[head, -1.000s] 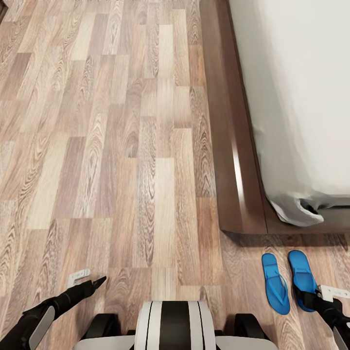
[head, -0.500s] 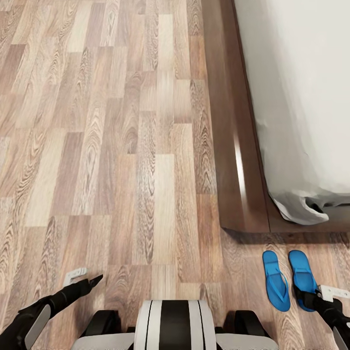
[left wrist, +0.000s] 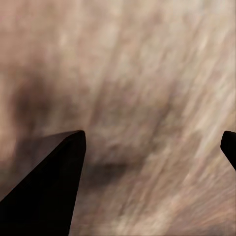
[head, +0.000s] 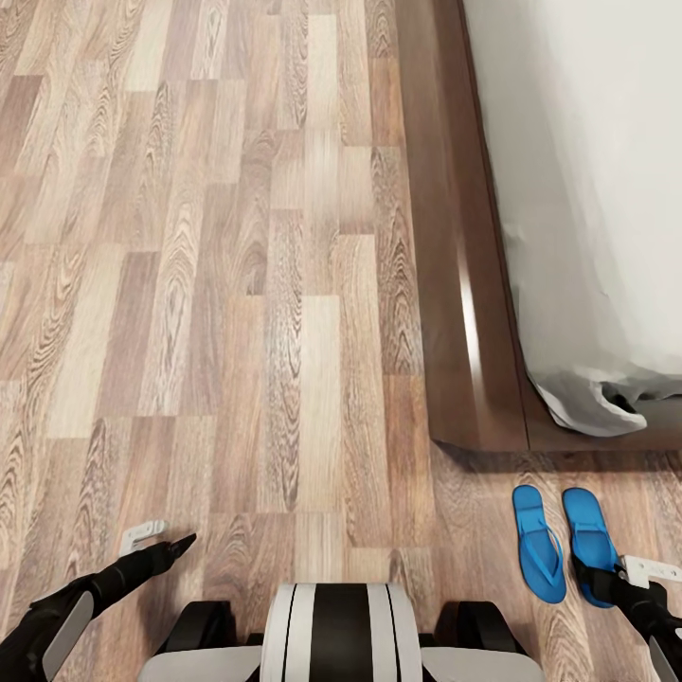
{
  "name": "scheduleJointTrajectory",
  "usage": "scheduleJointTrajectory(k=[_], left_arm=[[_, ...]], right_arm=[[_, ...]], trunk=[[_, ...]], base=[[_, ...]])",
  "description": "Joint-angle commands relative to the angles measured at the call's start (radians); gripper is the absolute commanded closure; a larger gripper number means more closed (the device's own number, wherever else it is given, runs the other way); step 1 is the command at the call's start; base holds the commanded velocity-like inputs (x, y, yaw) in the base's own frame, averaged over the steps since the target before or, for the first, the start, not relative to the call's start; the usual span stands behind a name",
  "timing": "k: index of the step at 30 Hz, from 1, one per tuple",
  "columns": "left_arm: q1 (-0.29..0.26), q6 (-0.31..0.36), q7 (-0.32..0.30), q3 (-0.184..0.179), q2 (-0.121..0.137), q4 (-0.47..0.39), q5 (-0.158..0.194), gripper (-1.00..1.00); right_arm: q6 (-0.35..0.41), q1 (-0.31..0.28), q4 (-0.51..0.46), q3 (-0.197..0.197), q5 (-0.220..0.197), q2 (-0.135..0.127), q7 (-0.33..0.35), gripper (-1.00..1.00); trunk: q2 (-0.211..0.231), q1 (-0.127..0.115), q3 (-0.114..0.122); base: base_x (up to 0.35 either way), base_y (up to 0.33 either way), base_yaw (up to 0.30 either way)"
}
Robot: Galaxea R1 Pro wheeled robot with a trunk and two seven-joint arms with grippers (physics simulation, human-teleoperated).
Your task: In the bedroom, move the book from the bed onto either nightstand, and place the two sandals side by side next to the bed.
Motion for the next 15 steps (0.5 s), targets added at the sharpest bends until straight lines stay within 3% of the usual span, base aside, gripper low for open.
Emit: scheduleJointTrajectory(k=[1, 15], left_arm=[[-0.039, 0.006, -0.003, 0.001, -0.048, 0.000, 0.016, -1.00], [-0.039, 0.006, -0.004, 0.003, -0.048, 0.000, 0.016, -1.00]], right_arm=[[-0.003, -0.001, 0.001, -0.007, 0.006, 0.001, 0.008, 1.00], [-0.003, -0.001, 0.001, -0.006, 0.006, 0.001, 0.007, 1.00]], trunk=[[0.000, 0.000, 0.000], [0.000, 0.000, 0.000]], base=[[0.000, 0.000, 0.000], [0.000, 0.000, 0.000]])
